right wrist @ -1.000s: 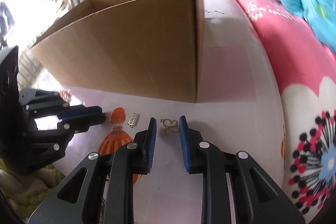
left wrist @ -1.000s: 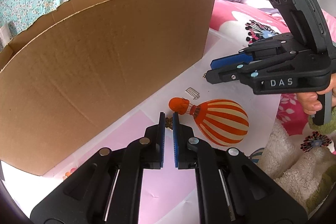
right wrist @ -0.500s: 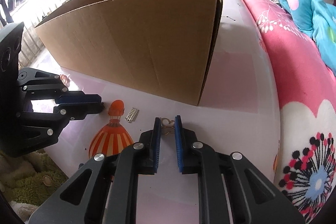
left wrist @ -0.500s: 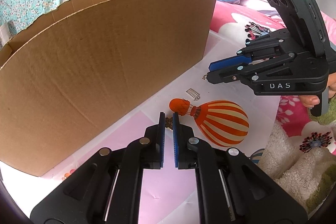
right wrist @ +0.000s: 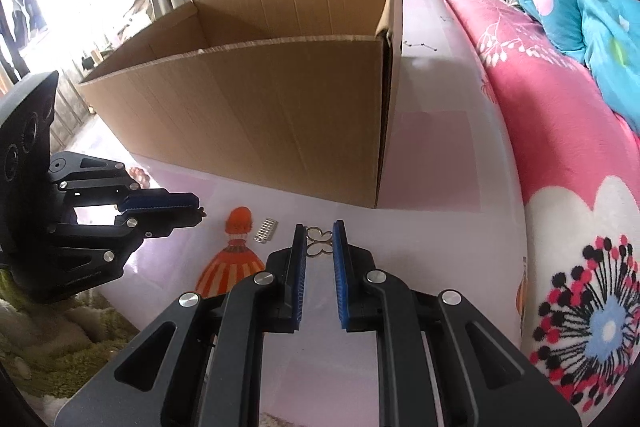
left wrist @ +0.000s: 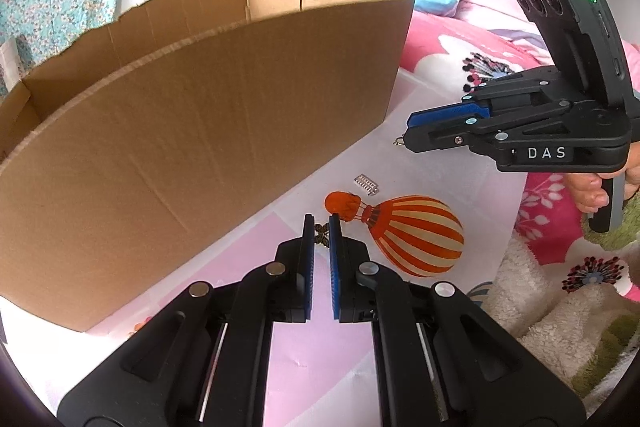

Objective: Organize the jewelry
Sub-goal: 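Close the right tool on the small gold knot-shaped piece while the left tool holds the clasp, then carry both held gold pieces into the box and open both tools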

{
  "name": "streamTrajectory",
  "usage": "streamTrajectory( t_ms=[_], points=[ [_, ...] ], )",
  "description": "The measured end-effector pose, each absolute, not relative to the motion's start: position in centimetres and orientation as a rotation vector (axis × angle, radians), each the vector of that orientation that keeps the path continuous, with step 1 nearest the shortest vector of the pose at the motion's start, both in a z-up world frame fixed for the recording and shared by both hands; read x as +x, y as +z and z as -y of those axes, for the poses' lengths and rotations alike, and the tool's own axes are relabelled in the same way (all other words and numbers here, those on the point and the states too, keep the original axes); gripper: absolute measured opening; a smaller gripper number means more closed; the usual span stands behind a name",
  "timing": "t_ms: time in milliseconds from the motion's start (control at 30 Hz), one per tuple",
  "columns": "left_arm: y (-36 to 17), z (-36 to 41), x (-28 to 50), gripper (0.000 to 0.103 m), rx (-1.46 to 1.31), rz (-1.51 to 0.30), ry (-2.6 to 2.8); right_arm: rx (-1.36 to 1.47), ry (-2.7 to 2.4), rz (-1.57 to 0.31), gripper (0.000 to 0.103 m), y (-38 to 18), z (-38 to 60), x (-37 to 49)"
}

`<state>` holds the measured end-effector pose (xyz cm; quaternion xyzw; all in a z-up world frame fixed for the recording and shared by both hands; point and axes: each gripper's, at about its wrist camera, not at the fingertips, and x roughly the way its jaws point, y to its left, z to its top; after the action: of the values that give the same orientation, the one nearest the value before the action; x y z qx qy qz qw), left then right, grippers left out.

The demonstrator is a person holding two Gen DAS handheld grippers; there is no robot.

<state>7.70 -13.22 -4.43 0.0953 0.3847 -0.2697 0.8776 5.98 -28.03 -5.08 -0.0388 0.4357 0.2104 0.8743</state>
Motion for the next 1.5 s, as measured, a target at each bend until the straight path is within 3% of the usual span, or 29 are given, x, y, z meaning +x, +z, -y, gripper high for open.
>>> streamTrajectory(
  t_ms=[133, 333, 533, 900, 1500],
  points=[
    [-2.7, 12.9, 6.7, 0.006, 0.190, -0.762, -0.570, -0.067, 0.463, -0.861, 0.013, -3.5, 27.9, 5.0],
    [4.1, 11.6, 5.1, 0.006, 0.122, -0.612, -0.610, -0.039, 0.516, -0.707, 0.013, 1.6, 27.5, 3.6],
    [8.2, 10.1, 8.7, 0.006, 0.127, -0.557, -0.551, 0.021, 0.535, -0.608, 0.013, 4.9, 27.2, 6.4],
    [5.3, 9.8, 20.5, 0.006, 0.079, -0.878, -0.474, -0.006, 0.526, -0.752, 0.013, 2.4, 24.6, 14.2],
    [4.4, 10.3, 24.6, 0.007, 0.037, -0.928, -0.409, 0.027, 0.516, -0.722, 0.014, 3.7, 25.7, 16.2]
  ],
)
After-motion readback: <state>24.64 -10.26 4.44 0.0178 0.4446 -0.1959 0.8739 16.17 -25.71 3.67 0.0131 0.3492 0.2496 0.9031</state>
